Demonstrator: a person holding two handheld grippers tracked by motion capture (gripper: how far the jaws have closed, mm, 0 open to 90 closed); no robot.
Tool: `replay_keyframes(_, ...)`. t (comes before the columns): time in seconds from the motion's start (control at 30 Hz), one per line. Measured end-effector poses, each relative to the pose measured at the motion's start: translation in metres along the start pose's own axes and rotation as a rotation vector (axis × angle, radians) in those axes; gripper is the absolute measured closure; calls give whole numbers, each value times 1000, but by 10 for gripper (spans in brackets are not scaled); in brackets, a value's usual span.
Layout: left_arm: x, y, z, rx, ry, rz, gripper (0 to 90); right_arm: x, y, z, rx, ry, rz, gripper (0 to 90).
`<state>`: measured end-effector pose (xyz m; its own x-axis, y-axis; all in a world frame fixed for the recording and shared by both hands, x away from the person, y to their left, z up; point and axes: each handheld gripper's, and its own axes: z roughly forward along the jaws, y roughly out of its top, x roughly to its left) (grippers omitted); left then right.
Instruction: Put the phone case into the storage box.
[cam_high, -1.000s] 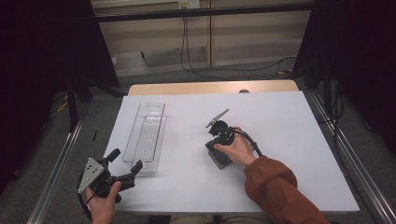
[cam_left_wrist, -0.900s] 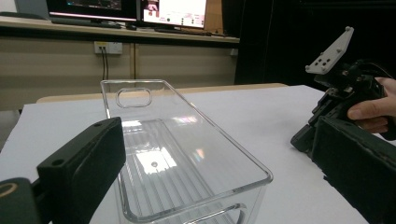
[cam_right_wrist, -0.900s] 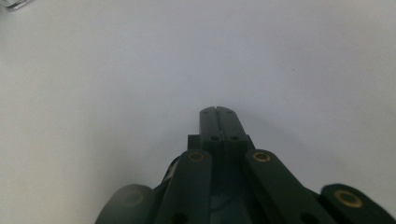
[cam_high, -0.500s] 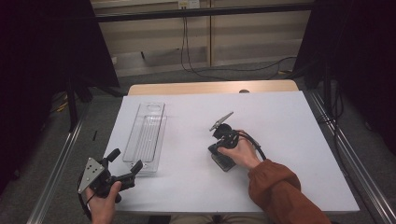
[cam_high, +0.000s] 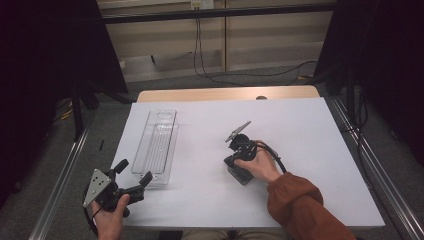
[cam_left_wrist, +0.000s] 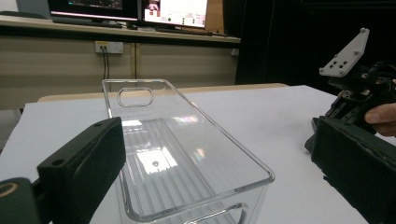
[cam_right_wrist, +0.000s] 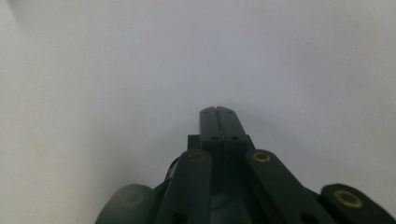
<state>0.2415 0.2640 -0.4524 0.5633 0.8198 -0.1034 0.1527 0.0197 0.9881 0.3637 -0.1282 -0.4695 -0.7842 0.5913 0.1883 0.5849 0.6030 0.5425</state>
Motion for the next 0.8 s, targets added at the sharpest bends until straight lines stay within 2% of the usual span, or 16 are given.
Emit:
replay_keyframes(0.37, 0, 0, 0, -1, -1, -2, 33, 4, -9, -6, 17, 13, 3, 900)
replay_keyframes(0.8, 0, 0, 1, 2, -2, 0, 33, 5, -18, -11, 8, 26, -1, 900)
